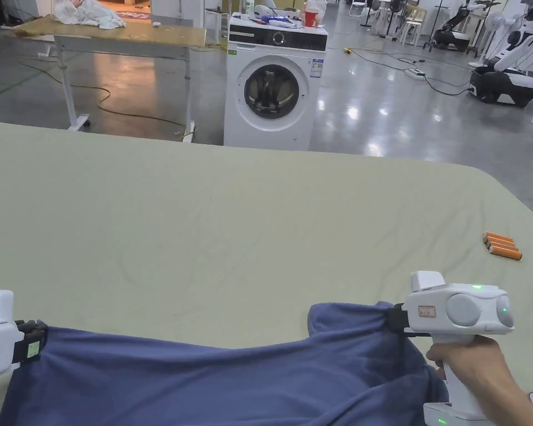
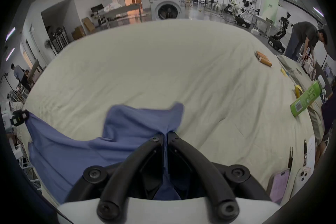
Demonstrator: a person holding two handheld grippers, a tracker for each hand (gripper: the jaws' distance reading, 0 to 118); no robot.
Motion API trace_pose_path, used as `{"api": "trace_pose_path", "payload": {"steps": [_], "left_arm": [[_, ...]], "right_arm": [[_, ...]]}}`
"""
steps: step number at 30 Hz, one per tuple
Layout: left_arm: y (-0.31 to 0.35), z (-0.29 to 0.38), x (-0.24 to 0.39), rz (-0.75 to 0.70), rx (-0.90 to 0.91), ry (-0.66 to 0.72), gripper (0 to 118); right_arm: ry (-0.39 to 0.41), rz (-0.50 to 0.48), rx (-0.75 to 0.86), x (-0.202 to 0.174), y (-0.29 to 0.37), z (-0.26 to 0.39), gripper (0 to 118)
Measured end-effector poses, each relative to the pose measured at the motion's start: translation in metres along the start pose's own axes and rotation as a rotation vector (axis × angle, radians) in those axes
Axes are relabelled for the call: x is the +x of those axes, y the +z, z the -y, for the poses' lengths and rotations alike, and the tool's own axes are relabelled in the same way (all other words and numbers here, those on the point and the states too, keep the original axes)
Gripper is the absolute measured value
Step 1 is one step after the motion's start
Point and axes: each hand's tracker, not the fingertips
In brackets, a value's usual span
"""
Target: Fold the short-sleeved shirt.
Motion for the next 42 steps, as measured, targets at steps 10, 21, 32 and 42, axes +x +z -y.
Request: {"api": "trace_pose_path", "payload": {"steps": [10, 21, 32, 42], "left_arm": [[0.059, 0.023, -0.027, 0.09, 0.1, 0.117, 0], [0.11, 0.086, -0.032, 0.14, 0.032, 0.097, 0], [0.087, 0.143, -0.01, 0.06, -0.16, -0.07, 2], [0.083, 0.131, -0.001, 0.045, -0.113, 0.022, 45]], "right_arm": [[0.041, 0.017, 0.125, -0.008, 0.119, 0.038, 1], [0.128, 0.051, -0.016, -0.007, 0.17, 0.128, 1], [0.159, 0.102, -0.158, -0.007, 0.116, 0.183, 2], [0.169, 0.186, -0.14, -0.023, 0.13, 0.172, 62]]}}
